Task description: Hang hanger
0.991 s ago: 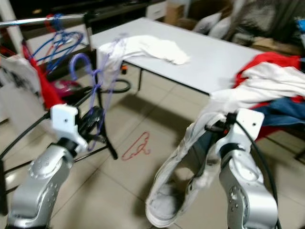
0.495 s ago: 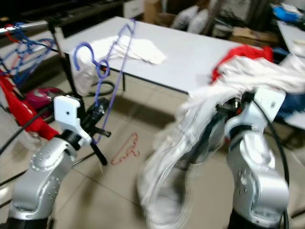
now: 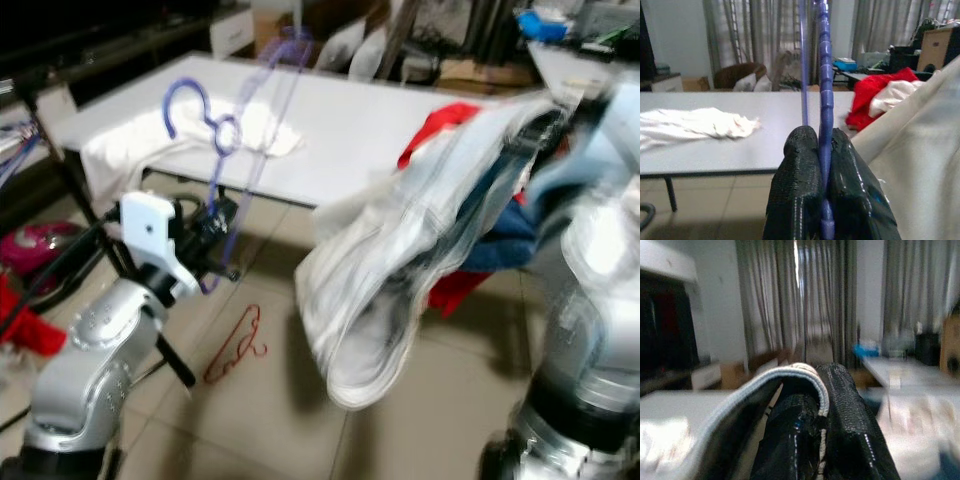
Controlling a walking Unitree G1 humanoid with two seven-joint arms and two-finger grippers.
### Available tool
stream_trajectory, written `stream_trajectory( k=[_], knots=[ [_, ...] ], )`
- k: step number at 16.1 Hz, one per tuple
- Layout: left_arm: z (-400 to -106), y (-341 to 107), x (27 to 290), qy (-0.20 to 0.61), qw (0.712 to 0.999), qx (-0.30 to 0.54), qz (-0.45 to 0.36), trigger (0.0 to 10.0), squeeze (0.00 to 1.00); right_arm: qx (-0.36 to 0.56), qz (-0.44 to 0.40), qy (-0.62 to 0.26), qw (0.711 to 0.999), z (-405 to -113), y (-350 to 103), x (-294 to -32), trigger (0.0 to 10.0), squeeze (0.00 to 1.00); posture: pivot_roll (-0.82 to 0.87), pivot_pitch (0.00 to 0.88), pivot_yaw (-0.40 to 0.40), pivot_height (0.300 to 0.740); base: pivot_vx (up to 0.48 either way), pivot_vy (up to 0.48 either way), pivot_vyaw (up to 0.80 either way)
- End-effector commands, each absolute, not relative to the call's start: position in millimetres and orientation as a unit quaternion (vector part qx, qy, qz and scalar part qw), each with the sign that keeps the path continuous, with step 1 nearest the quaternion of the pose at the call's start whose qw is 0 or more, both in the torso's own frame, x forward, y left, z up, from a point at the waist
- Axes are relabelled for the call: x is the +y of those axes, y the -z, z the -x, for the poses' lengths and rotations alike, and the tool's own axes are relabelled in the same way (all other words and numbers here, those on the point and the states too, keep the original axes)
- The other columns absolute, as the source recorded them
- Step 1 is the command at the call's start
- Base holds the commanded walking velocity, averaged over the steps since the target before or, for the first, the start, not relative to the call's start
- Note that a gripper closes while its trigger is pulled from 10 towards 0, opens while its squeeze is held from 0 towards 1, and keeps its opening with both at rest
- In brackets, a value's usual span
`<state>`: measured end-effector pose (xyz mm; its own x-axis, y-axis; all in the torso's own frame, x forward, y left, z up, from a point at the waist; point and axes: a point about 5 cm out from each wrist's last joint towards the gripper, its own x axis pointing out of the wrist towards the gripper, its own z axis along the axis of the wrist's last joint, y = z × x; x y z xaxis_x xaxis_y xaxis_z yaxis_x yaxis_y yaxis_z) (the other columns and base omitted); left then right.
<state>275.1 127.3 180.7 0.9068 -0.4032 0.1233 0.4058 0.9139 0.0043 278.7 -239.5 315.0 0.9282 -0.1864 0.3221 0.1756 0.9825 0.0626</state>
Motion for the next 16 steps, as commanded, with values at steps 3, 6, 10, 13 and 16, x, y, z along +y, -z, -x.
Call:
stream_trajectory(
  k=[3,6,10,13,16],
  knots=[
    [-278,-186,135,0.195,0.978,-0.068,0.000,10.0,0.00,-0.240,-0.021,0.084,0.967,-280,-354,-247,10.0,0.00,-0.01,0.000,-0.047,0.740,0.417,0.000,-0.27],
    [-281,-188,139,0.182,0.981,-0.073,-0.002,10.0,0.00,-0.269,-0.024,0.065,0.960,-280,-379,-249,10.0,0.00,0.00,0.000,-0.053,0.740,0.417,0.000,0.00],
    [-283,-189,139,0.175,0.982,-0.075,0.001,10.0,0.00,-0.297,-0.042,0.010,0.954,-275,-409,-239,10.0,0.00,-0.01,0.000,-0.052,0.740,0.416,0.000,0.00],
    [-285,-188,140,0.168,0.983,-0.075,0.002,10.0,0.00,-0.263,-0.052,-0.006,0.963,-285,-394,-235,10.0,0.00,-0.02,0.000,-0.053,0.740,0.407,0.000,0.00],
    [-285,-186,141,0.162,0.984,-0.073,0.002,10.0,0.00,-0.250,-0.072,-0.022,0.965,-294,-388,-231,10.0,0.00,-0.02,0.000,-0.057,0.740,0.402,0.000,0.00]
  ],
)
